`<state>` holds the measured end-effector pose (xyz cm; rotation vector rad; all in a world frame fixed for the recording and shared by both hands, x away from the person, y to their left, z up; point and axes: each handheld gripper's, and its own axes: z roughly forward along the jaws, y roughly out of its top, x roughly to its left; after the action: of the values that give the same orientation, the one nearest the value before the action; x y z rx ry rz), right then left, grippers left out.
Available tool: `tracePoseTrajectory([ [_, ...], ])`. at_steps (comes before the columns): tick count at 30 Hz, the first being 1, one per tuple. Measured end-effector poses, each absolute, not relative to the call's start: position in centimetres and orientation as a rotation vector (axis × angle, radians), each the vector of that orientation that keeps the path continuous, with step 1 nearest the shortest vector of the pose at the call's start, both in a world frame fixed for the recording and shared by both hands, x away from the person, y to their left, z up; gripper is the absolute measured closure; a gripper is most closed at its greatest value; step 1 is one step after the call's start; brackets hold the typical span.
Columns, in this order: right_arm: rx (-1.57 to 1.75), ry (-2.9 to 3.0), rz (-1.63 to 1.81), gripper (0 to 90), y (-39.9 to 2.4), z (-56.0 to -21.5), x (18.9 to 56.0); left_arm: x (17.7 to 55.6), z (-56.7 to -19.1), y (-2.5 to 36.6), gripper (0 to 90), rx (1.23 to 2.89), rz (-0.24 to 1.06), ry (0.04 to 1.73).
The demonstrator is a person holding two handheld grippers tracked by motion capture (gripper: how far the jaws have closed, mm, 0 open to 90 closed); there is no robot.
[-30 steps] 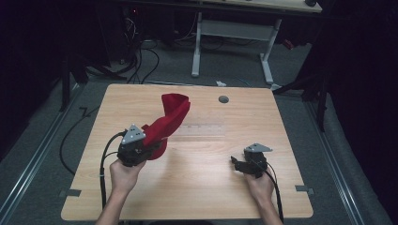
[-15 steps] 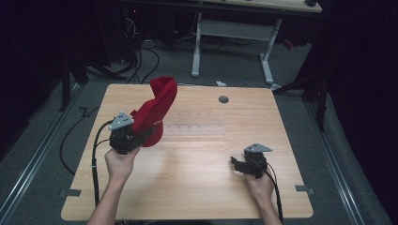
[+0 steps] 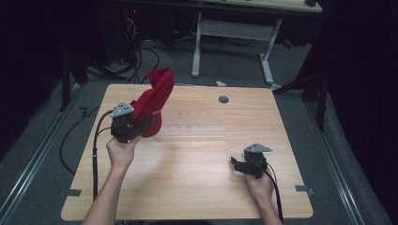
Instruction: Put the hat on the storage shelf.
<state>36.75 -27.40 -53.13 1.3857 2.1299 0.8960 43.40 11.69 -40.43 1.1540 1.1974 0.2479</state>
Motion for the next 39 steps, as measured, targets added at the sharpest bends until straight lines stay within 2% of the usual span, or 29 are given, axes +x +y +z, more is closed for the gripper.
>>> tracePoseTrajectory([
  [17,1.387,2.130,0.896,32.3,-27.4,-53.1,36.7,47.1,-42.1,11.0,84.6,1.162,0.315,1.260],
  [39,1.385,2.131,0.896,32.1,-27.4,-53.1,36.8,48.5,-44.2,9.8,84.4,1.183,0.363,1.292],
])
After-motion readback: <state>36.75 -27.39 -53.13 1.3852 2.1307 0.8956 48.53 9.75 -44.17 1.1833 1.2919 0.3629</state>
